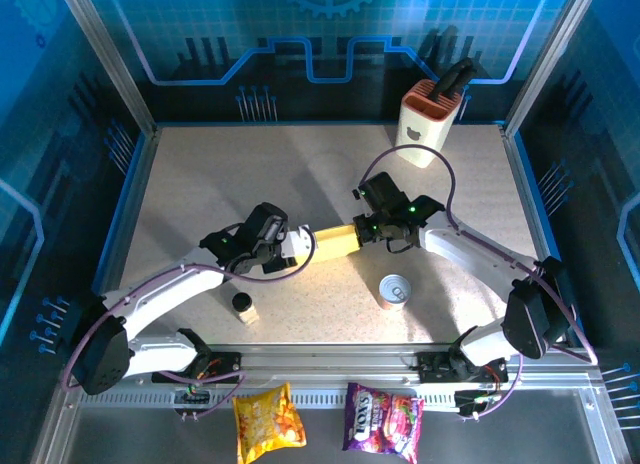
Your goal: Fold the paper box
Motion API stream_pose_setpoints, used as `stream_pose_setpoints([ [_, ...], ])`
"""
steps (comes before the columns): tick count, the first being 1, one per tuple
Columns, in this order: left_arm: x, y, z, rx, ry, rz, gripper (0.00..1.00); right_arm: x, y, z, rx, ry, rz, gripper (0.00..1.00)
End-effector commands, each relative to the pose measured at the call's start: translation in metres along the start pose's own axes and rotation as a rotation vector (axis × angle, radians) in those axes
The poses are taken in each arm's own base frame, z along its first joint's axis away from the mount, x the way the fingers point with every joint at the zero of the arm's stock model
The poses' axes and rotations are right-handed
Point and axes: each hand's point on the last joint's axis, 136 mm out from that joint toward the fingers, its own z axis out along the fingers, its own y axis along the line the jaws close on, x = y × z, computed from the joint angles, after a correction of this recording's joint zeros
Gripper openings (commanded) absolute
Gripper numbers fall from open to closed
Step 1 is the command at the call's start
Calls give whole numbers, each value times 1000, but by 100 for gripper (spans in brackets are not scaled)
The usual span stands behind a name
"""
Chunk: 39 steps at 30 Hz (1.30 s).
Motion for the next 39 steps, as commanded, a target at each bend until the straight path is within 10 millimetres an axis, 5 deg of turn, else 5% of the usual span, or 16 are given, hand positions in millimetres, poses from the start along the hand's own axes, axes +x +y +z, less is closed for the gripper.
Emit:
stream_pose_setpoints([
  [1, -25, 12, -12, -18, -100, -30, 54, 9, 5, 6, -12, 57, -8, 0],
  [6, -32, 19, -10, -45, -121, -32, 56, 9, 6, 8, -18, 62, -8, 0],
  [12, -37, 23, -3, -54, -129, -12, 43, 9, 6, 9, -22, 66, -7, 0],
  [25, -26, 13, 12, -24, -89, 1, 32, 9, 6, 8, -27, 70, -7, 1],
  [39, -19, 9, 21, 12, -43, -28, 31, -6, 13, -26, -76, -5, 7, 17],
])
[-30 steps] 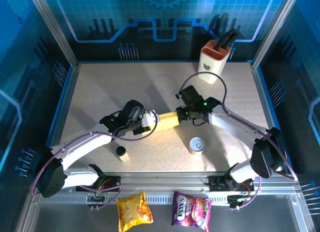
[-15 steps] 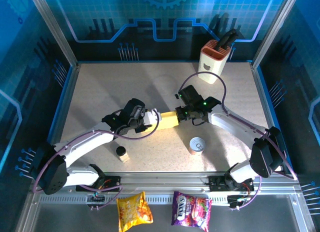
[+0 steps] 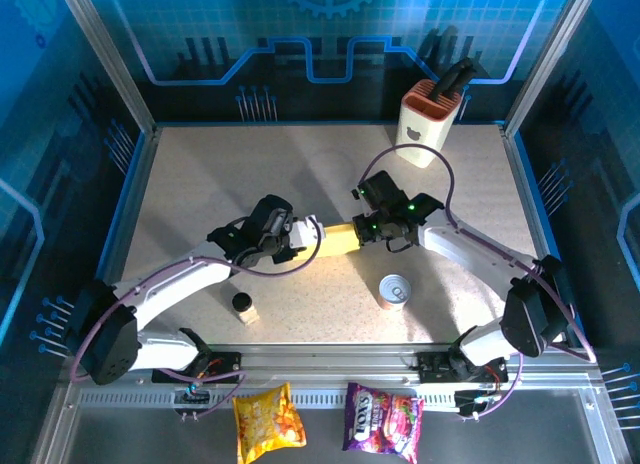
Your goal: Fold the paper box
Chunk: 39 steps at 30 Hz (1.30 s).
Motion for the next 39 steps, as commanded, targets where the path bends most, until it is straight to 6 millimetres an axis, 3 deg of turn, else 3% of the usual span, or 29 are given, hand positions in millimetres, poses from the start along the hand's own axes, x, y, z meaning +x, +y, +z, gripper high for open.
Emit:
stream_pose_setpoints([
  [1, 8, -9, 9, 52, 34, -26, 30, -10, 12, -28, -67, -38, 7, 18],
  [9, 11, -10, 14, 68, 51, -38, 31, -37, 21, -52, -128, -122, 21, 24],
  [18, 10, -10, 13, 77, 48, -42, 31, -64, 21, -28, -157, -105, 26, 23],
  [23, 11, -10, 12, 75, 53, -42, 31, -46, 11, 5, -135, -21, 46, 19],
  [28, 10, -9, 11, 71, 52, -43, 32, -29, 7, 21, -132, 26, 59, 17],
  [39, 12, -9, 13, 74, 60, -48, 32, -56, 8, -9, -125, -61, 36, 17],
])
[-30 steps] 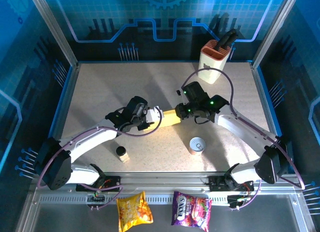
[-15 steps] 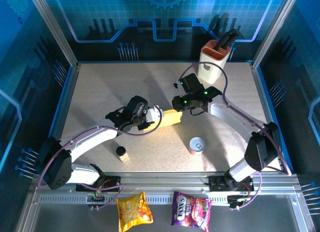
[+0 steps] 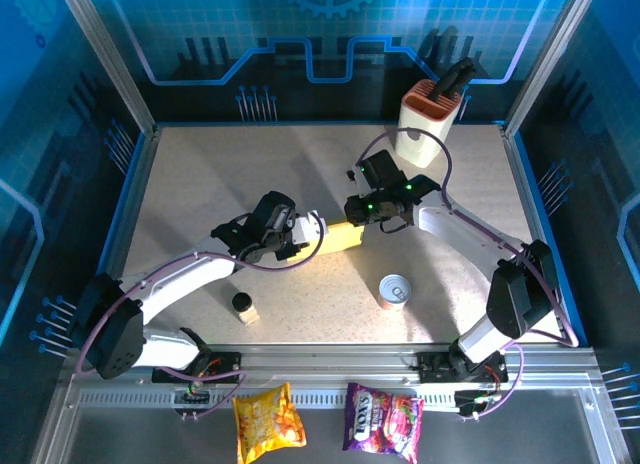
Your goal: Fold the paper box
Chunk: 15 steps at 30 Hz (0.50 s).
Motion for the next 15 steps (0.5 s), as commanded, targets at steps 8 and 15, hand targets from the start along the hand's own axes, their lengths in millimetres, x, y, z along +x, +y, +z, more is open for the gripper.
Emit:
stream_pose_setpoints([
  [8, 15, -14, 5, 73, 58, -17, 32, 35, -26, 13, 54, 78, 37, 15],
  [15, 2, -7, -5, 60, 14, -40, 35, 52, -32, 27, 64, 133, 54, 14],
])
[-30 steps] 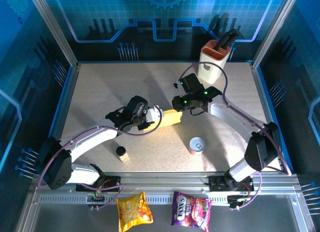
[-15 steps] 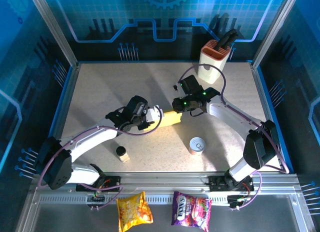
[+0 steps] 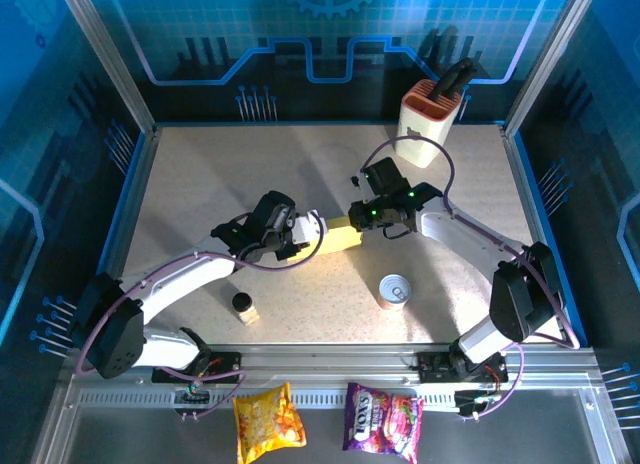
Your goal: Fold the paper box
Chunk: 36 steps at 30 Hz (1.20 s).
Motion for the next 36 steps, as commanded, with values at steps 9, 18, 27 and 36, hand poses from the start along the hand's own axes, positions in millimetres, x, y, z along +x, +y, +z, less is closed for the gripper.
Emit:
stream_pose_setpoints([
  [9, -43, 28, -56, -16, -135, -278, 58, 33, -18, 13, 58, 125, 34, 14],
  [18, -16, 55, -82, -84, -29, -912, 69, 34, -19, 12, 62, 130, 34, 14],
  [27, 8, 8, -63, 142, 198, -1171, 48, 33, -18, 11, 62, 132, 32, 14],
  [36, 21, 5, -51, 119, 293, -1187, 22, 33, -16, 10, 63, 132, 31, 14],
])
